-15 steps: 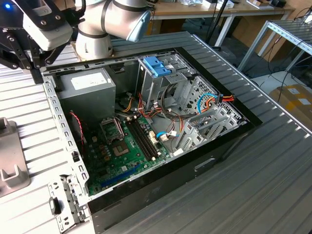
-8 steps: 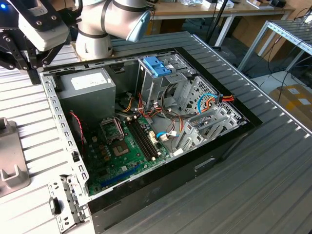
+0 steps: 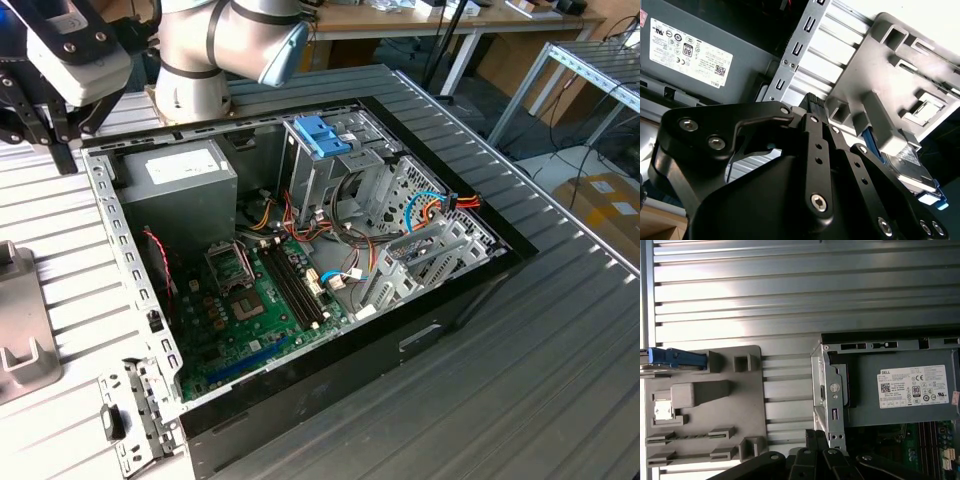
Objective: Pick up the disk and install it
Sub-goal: 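Reach for the disk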
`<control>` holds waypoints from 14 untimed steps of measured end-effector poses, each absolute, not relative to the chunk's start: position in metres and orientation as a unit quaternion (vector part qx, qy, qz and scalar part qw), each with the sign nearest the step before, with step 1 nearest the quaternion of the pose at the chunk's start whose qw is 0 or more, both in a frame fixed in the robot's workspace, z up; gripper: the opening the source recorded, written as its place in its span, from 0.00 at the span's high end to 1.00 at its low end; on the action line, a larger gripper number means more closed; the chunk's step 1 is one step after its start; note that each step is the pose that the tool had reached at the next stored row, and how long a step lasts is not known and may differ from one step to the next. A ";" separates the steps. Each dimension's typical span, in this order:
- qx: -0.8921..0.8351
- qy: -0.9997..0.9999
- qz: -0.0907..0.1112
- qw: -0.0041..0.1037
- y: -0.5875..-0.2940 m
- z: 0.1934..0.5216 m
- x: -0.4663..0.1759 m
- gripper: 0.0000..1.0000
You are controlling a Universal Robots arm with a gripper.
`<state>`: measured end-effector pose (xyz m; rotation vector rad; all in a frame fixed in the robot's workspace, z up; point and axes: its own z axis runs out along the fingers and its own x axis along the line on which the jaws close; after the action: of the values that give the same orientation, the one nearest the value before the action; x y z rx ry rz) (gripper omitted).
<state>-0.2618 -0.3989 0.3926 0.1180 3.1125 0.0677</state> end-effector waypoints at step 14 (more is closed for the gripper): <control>0.038 0.999 0.022 0.013 -0.399 0.393 -0.273 0.90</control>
<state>-0.2727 -0.3989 0.3925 0.1179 3.1125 0.0677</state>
